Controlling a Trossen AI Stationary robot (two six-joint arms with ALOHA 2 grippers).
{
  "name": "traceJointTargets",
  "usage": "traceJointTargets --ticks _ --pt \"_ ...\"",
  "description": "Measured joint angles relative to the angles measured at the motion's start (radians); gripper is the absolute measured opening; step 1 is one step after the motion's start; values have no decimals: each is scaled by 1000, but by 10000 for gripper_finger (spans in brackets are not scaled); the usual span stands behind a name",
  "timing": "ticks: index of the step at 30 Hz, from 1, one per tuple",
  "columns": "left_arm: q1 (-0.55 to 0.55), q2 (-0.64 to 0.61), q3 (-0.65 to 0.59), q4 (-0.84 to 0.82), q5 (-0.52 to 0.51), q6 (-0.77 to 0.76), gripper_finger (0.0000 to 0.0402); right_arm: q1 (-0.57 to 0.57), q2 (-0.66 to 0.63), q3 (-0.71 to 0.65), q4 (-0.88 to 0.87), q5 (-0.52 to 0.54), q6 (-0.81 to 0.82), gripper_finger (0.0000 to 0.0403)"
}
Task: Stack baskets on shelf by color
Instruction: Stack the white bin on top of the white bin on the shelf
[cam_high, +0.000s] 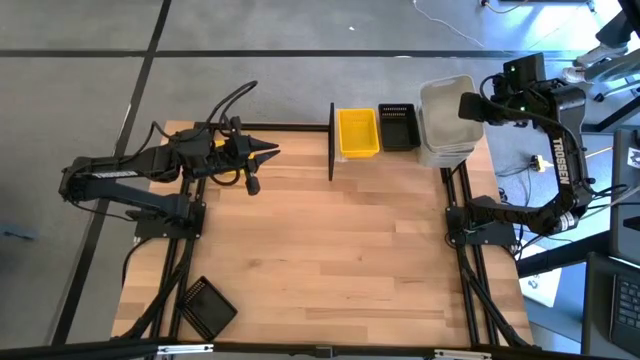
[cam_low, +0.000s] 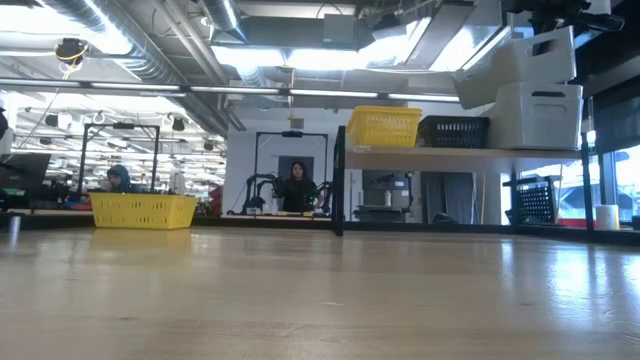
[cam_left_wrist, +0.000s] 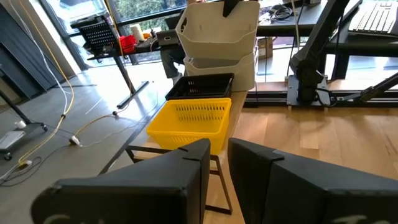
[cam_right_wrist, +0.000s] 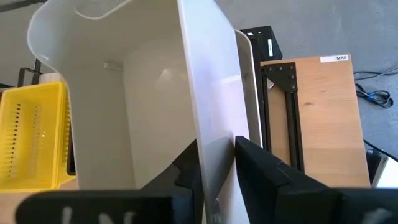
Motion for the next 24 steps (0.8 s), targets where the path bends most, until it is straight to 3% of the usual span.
traceJointTargets --ticks 24 --pt "0 0 0 -1 0 0 49 0 11 0 -6 0 -34 81"
